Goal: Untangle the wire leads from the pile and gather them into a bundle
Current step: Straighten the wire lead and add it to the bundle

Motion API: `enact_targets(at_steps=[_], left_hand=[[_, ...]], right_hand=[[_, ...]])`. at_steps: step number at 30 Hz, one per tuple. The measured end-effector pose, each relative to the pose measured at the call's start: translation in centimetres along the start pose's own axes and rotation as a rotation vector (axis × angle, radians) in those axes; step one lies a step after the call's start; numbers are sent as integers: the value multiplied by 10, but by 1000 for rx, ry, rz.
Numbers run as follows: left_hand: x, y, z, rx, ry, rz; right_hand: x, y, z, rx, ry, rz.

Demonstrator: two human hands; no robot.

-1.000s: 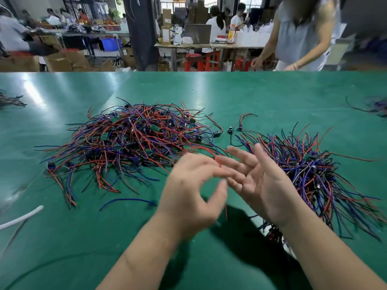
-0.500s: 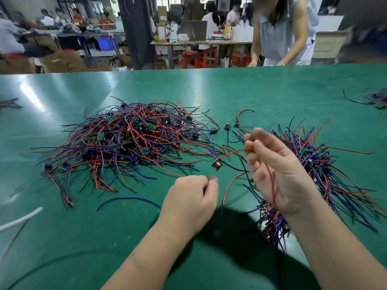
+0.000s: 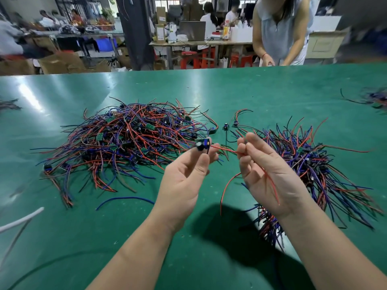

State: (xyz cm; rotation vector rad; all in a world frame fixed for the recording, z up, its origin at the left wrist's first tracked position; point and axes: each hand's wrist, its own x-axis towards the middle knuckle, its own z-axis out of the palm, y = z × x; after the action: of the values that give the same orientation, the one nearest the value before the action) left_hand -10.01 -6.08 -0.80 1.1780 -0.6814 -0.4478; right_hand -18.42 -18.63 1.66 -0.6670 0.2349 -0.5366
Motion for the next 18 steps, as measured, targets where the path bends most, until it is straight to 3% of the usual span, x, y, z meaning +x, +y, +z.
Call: enact_targets(at_steps=[7, 11, 15, 18], left_hand=[[5, 1, -3, -211, 116, -21], [5, 2, -5, -167, 101, -90], [3, 7, -8, -17, -78, -126], [-2, 9, -7, 93, -288, -145]], right_hand=[[-3, 22, -1, -294, -76, 228], [-6, 22, -1, -426, -107, 295], [0, 21, -6, -620, -5, 189], [-1, 21, -5, -565, -123, 168]])
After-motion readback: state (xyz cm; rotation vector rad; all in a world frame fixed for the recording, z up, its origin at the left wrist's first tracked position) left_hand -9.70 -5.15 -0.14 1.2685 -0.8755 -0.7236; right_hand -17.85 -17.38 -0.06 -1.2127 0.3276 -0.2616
